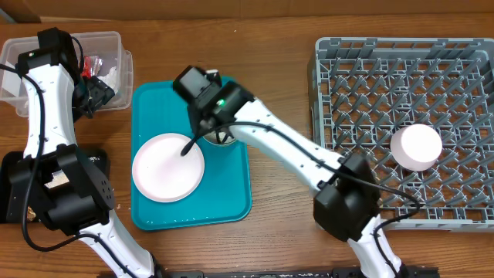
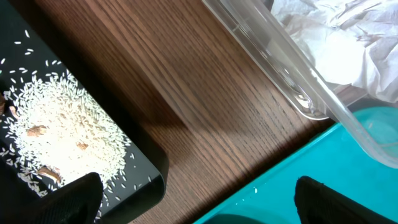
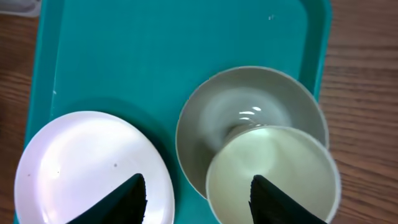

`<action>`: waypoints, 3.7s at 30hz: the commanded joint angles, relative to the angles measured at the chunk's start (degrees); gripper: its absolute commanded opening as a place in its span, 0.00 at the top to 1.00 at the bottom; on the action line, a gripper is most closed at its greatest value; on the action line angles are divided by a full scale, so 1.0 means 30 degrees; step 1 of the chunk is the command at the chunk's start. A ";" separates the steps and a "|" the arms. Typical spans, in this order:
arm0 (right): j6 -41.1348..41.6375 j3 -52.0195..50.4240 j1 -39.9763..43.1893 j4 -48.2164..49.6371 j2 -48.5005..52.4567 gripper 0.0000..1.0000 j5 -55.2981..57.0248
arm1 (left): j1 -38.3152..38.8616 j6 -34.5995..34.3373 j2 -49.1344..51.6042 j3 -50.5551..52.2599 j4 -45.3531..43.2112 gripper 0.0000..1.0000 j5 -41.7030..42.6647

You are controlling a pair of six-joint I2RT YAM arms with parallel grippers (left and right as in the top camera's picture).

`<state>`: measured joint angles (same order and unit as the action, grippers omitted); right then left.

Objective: Sort waste into correct bins and load items into the dishwasher

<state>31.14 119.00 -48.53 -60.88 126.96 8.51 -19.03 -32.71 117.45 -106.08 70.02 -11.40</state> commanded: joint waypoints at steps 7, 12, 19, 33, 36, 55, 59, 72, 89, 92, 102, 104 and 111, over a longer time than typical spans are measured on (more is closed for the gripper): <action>0.0729 0.0102 -0.0481 0.0270 0.1559 0.63 0.1515 | -0.0080 -0.0248 0.0007 0.0058 -0.0015 0.00 -0.0124; 0.1173 0.0102 -0.0488 0.0036 0.1588 0.89 0.1508 | -0.0080 -0.0248 0.0007 0.0058 -0.0015 0.00 -0.0124; 0.1574 0.1421 -0.0226 -0.0896 0.0831 0.96 0.1151 | -0.0080 -0.0248 0.0007 0.0058 -0.0015 0.00 -0.0117; -0.2805 0.8881 1.1169 -0.9296 -0.5238 0.96 -0.6572 | -0.0080 -0.0248 0.0007 0.0058 -0.0015 0.00 -0.0117; -0.7213 0.8655 1.6932 -1.0440 -0.5122 0.96 -1.3967 | -0.0080 -0.0248 0.0007 0.0058 -0.0015 0.00 -0.0124; -1.1781 -0.2368 2.7795 -0.3978 0.0211 0.96 -2.8101 | -0.0080 -0.0248 0.0007 0.0058 -0.0015 0.00 -0.0117; -1.1708 -0.2543 2.8254 -0.3694 0.0663 0.96 -2.7766 | -0.0080 -0.0248 0.0007 0.0058 -0.0015 0.00 -0.0117; -1.0455 -0.2543 2.8822 -0.4401 0.0692 0.96 -2.7139 | -0.0080 -0.0255 0.0007 0.0058 -0.0015 0.00 -0.0117; -0.9777 -0.2688 2.8064 -0.4554 0.1668 0.96 -2.4319 | -0.0080 -0.0248 0.0007 0.0058 -0.0015 0.00 -0.0117; -0.9704 -0.2674 2.8487 -0.4663 0.1690 0.96 -2.3802 | -0.0080 -0.0248 0.0007 0.0058 -0.0015 0.00 -0.0124; -0.9253 -0.2623 2.9915 -0.4896 0.1690 0.96 -2.2068 | -0.0080 -0.0248 0.0007 0.0058 -0.0015 0.00 -0.0117; -0.8823 -0.2601 3.0163 -0.5166 0.1683 0.95 -2.1420 | -0.0080 -0.0248 0.0007 0.0058 -0.0015 0.00 -0.0124; -0.6229 -0.0255 3.0891 -0.6280 0.1122 0.93 -1.7471 | -0.0080 -0.0248 0.0007 0.0058 -0.0015 0.00 -0.0117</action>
<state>7.77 113.25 43.48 -79.18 131.33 -52.21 -19.03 -32.71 117.45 -106.08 70.02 -11.40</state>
